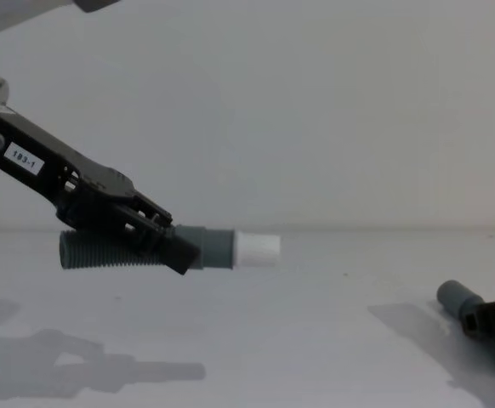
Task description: Use both hands to pick up one end of the pipe from the table, align the ends, and insert them.
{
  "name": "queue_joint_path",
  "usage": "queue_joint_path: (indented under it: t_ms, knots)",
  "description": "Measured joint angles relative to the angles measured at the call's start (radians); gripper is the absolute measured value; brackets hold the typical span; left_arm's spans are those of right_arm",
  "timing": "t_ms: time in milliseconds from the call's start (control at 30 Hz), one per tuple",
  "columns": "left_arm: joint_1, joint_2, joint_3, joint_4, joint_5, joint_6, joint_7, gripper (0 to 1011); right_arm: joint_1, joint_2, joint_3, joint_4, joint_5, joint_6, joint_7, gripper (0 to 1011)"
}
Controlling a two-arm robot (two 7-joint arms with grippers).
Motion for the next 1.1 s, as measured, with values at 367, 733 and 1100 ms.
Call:
queue_joint_path:
  t_ms: [367, 733, 1100]
  knots:
    - [0.000, 0.000, 0.000, 0.000, 0.000, 0.000, 0.000, 344, -0.011, 0.009, 0.003, -0.003, 0.000, -0.031, 0.029, 234]
    - [0.000, 0.000, 0.000, 0.000, 0.000, 0.000, 0.000, 344, -0.005, 0.068, -0.016, -0.003, -0.011, -0.156, 0.128, 234]
    - [0.000, 0.000, 0.000, 0.000, 0.000, 0.000, 0.000, 344, 0.011, 0.137, -0.036, 0.002, -0.018, -0.298, 0.252, 229]
